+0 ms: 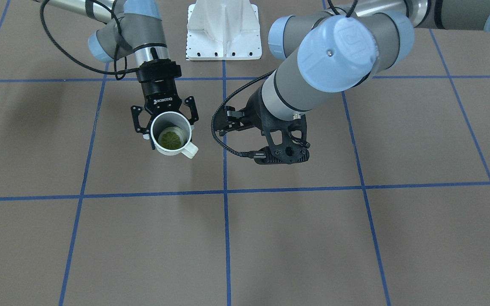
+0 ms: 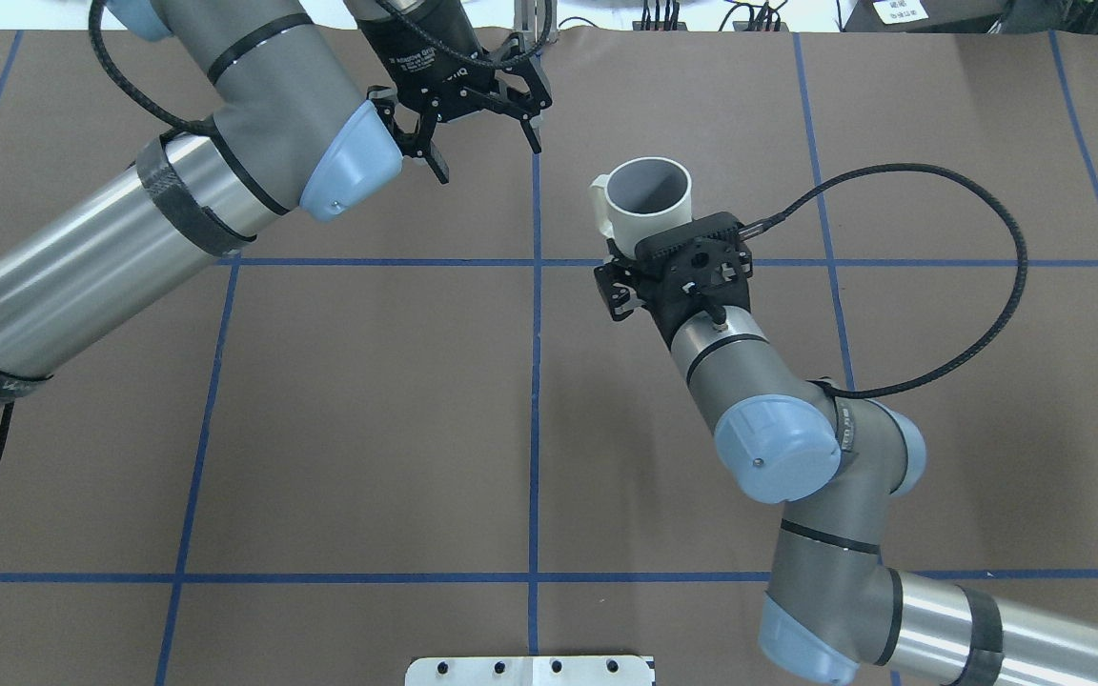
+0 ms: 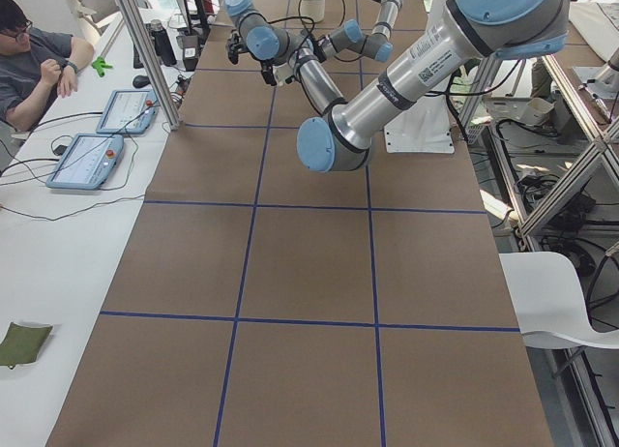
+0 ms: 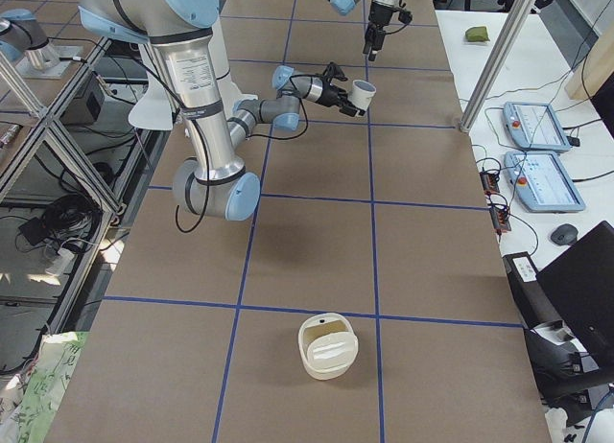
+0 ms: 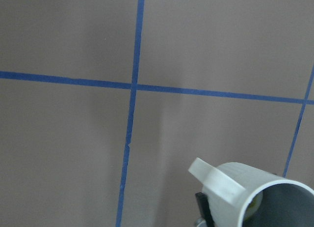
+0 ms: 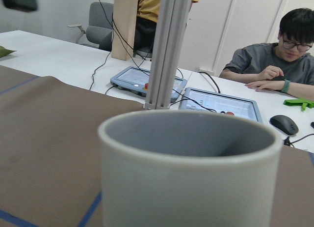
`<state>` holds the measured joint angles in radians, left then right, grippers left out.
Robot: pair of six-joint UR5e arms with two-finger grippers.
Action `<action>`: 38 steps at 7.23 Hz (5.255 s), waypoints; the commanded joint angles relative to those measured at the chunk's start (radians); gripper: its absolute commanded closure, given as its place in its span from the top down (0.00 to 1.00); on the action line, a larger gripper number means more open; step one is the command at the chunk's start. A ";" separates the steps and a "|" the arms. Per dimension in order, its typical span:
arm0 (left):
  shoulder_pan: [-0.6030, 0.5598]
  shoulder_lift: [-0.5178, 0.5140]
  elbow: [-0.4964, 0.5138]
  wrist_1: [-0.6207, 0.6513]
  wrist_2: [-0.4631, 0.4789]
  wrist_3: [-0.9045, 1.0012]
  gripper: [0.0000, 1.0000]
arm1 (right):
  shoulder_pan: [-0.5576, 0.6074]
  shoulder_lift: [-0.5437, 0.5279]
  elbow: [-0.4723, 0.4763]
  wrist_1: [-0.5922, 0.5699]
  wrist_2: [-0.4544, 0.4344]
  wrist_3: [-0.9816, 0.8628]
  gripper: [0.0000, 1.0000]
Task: Left arm hands cup to right arm to dump lemon
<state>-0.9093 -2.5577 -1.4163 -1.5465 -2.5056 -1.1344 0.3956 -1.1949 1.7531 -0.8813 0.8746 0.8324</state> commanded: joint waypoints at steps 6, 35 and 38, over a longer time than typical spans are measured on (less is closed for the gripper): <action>-0.048 0.027 0.003 0.002 0.085 0.002 1.00 | 0.112 -0.732 0.026 0.820 0.075 0.079 0.16; -0.223 0.258 -0.093 0.026 0.346 0.568 1.00 | 1.094 -0.600 -0.652 1.662 1.061 2.167 0.13; -0.211 0.258 -0.093 0.026 0.373 0.568 1.00 | 1.115 -0.594 -0.650 1.688 1.061 2.206 0.14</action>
<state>-1.1245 -2.2994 -1.5094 -1.5202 -2.1387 -0.5660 1.5076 -1.7914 1.1022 0.8014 1.9359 3.0313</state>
